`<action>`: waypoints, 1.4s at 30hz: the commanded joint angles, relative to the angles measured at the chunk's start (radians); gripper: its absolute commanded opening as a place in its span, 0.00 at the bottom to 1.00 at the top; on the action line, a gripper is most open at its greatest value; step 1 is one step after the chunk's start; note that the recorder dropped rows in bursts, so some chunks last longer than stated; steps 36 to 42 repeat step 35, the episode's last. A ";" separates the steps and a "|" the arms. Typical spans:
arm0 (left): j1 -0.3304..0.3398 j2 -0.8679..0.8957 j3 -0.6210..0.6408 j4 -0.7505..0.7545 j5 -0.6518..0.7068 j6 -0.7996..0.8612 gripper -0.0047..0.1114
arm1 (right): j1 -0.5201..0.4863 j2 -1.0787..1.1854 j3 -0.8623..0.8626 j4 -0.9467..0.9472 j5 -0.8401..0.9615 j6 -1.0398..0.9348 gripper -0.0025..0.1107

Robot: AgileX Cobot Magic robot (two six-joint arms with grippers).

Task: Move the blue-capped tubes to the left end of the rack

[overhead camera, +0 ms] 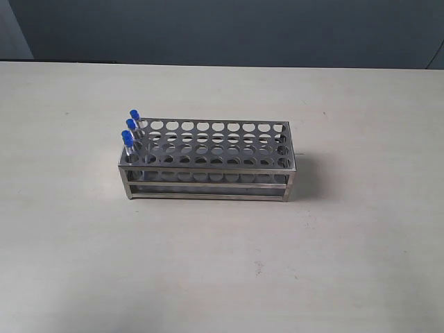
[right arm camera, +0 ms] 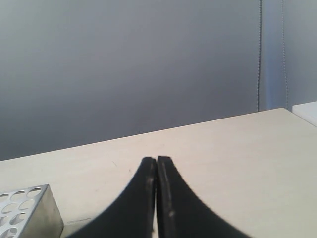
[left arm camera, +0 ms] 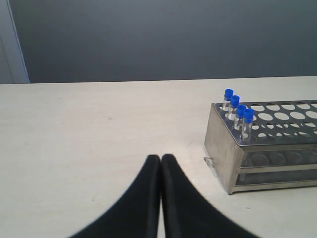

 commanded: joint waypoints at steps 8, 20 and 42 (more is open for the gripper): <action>-0.004 0.003 -0.005 0.001 -0.007 -0.001 0.05 | -0.006 -0.006 0.001 -0.004 -0.005 0.000 0.04; -0.004 0.003 -0.005 0.001 -0.007 -0.001 0.05 | -0.006 -0.006 0.001 0.006 -0.002 0.000 0.04; -0.004 0.003 -0.005 0.001 -0.007 -0.001 0.05 | -0.006 -0.006 0.001 0.008 -0.002 0.000 0.04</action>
